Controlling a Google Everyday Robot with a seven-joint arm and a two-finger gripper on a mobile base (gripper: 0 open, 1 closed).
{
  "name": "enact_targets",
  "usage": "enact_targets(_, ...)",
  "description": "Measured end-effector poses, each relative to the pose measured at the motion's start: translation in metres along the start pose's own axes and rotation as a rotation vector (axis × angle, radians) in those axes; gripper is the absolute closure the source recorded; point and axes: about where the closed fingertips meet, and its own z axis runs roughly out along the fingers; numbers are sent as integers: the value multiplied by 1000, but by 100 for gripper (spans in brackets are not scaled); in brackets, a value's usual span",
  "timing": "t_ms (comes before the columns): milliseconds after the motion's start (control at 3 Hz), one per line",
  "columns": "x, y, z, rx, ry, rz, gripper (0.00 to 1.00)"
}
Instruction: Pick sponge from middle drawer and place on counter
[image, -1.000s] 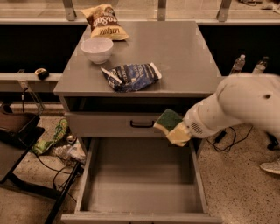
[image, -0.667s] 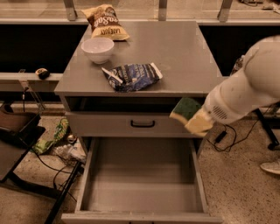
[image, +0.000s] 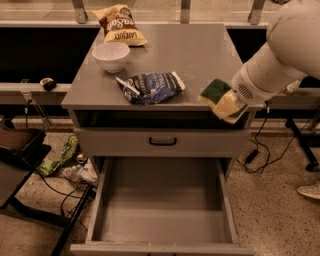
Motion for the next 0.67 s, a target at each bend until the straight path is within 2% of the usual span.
enact_targets(333, -37, -32, 15, 87, -62, 99, 100)
enact_targets(667, -63, -53, 32, 158, -126, 166, 100)
